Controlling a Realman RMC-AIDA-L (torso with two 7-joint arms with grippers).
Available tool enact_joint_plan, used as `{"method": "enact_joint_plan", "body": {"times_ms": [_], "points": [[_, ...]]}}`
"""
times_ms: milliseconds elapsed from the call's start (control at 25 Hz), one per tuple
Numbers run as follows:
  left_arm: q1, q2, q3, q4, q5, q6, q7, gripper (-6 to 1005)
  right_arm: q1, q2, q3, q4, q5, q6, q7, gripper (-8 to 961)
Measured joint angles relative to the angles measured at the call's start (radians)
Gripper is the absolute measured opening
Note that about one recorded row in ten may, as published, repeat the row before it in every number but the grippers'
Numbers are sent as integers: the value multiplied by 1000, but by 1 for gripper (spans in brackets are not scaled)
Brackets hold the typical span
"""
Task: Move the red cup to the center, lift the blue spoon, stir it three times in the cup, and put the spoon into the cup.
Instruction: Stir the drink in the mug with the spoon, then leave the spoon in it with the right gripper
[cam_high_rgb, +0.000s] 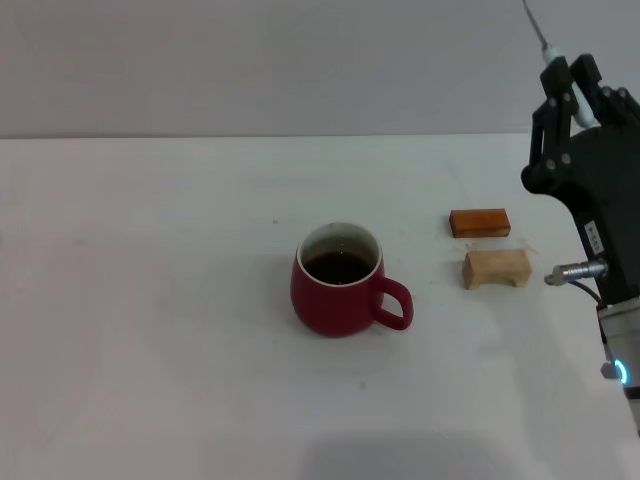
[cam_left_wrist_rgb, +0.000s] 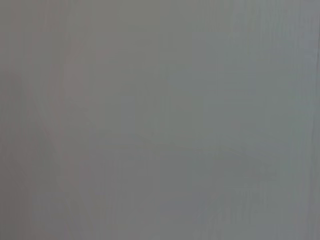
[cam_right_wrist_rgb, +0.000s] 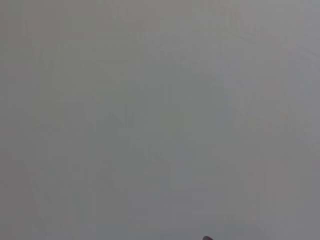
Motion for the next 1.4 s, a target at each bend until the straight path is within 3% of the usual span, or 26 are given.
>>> {"method": "enact_joint_plan", "body": {"times_ms": [240, 360, 720, 1120, 1400], "points": [[0, 0, -1, 0, 0, 0, 0, 859, -10, -3, 45, 48, -23, 51, -7, 140], [0, 0, -1, 0, 0, 0, 0, 859, -38, -11, 110, 103, -25, 171, -32, 140], [-9, 0, -3, 0, -1, -16, 0, 859, -114, -10, 218, 236, -45, 393, -175, 139], [-17, 0, -3, 0, -2, -18, 0, 859, -193, 18, 366, 361, -53, 664, -277, 139], [-20, 0, -14, 0, -2, -20, 0, 859, -225, 69, 474, 397, -83, 863, -298, 139]]}}
